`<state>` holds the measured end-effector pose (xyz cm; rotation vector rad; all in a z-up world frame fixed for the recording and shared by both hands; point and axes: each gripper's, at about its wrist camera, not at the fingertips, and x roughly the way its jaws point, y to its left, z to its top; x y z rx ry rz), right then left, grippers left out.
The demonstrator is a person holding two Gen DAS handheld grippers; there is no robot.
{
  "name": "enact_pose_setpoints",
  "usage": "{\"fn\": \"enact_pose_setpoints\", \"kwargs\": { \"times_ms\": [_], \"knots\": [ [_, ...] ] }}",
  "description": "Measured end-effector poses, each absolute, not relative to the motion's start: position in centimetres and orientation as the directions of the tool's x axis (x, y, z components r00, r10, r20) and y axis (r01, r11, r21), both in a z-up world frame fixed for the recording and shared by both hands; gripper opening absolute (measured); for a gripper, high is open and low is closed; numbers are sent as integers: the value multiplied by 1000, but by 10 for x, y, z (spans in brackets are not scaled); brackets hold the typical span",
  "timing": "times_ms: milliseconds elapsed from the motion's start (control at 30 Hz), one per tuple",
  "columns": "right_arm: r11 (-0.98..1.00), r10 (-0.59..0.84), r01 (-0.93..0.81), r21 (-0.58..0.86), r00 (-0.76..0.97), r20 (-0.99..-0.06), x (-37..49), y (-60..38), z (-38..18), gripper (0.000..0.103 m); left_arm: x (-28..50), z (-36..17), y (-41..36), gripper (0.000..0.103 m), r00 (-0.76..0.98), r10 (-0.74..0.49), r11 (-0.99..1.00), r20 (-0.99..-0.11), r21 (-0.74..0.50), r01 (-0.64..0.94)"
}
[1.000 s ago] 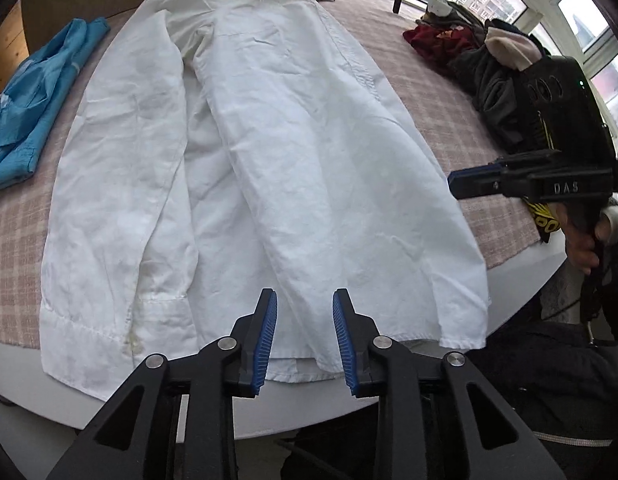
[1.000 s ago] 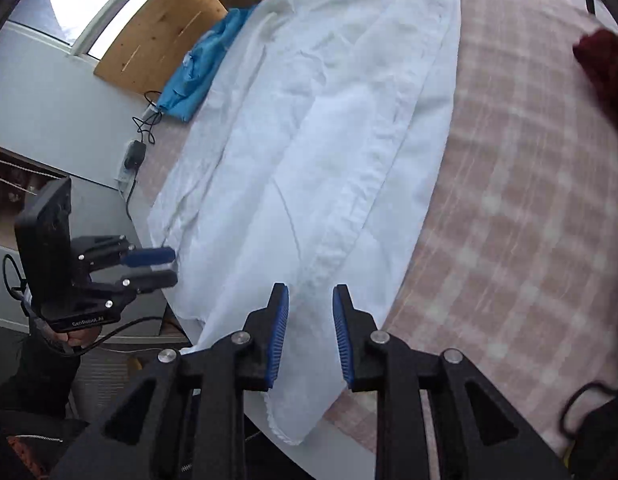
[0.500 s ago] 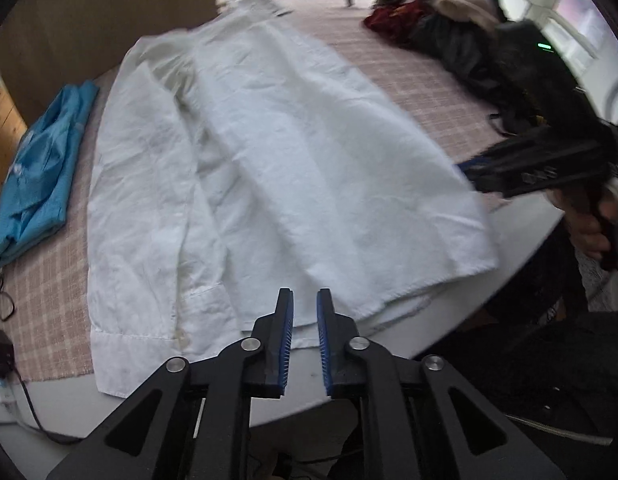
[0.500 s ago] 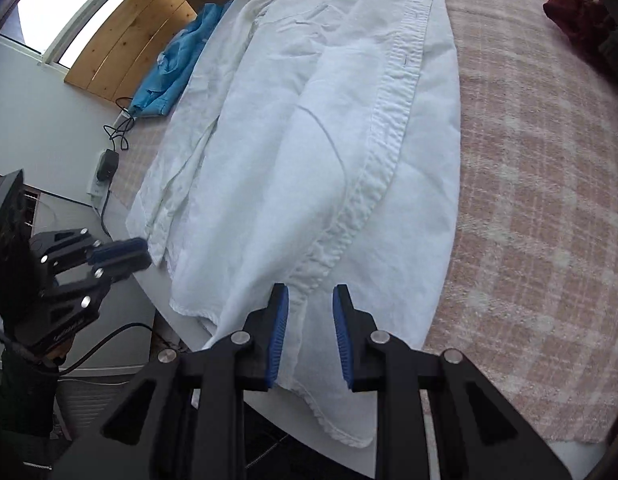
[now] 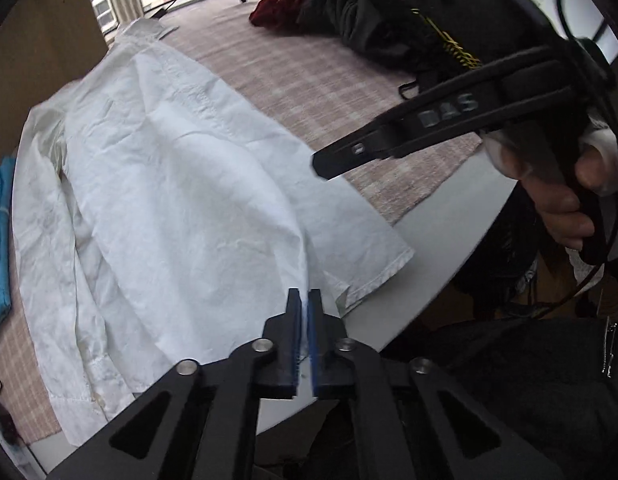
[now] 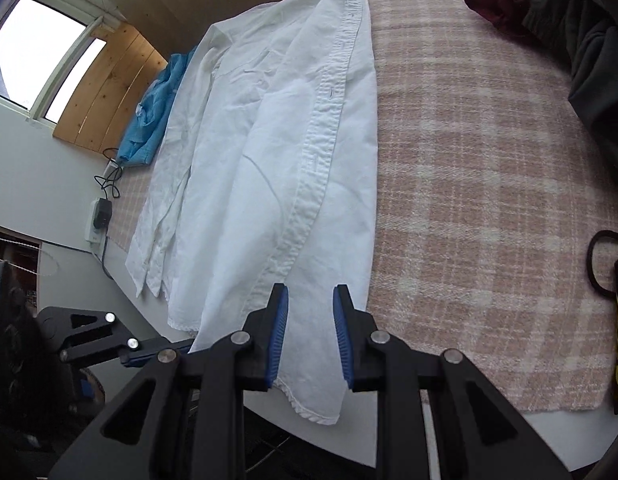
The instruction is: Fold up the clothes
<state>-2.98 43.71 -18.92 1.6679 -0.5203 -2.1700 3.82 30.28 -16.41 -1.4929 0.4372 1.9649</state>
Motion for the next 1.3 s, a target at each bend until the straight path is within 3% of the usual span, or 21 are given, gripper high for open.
{"fn": "enact_pose_setpoints", "kwargs": {
  "times_ms": [267, 433, 800, 900, 933, 967, 1133, 1300],
  "knots": [
    [-821, -565, 37, 570, -206, -799, -52, 428, -206, 26, 18, -188, 237, 2, -151, 238, -856, -959, -133, -500],
    [-808, -584, 34, 588, -182, -791, -77, 415, -218, 32, 19, -202, 231, 2, -130, 233, -867, -964, -145, -477],
    [-744, -666, 60, 665, -146, -732, -109, 391, -230, 33, 33, -199, 226, 5, -141, 240, -867, -960, -147, -476],
    [-741, -668, 70, 668, -177, -723, -108, 392, -226, 22, 36, -196, 225, 5, -145, 243, -868, -959, -149, -474],
    [-744, -665, 77, 664, -184, -724, -107, 393, -224, 12, 37, -196, 224, 7, -147, 245, -868, -958, -149, -473],
    [-746, -663, 78, 662, -191, -724, -106, 395, -221, 9, 39, -195, 223, 10, -148, 246, -868, -958, -150, -473],
    [-757, -650, 103, 646, -224, -726, -97, 416, -195, 6, 56, -166, 207, 36, -207, 269, -872, -941, -147, -467],
    [-864, -504, 128, 487, -244, -829, -87, 448, -178, 6, 52, -167, 180, 41, -225, 248, -904, -942, -142, -402]
  ]
}}
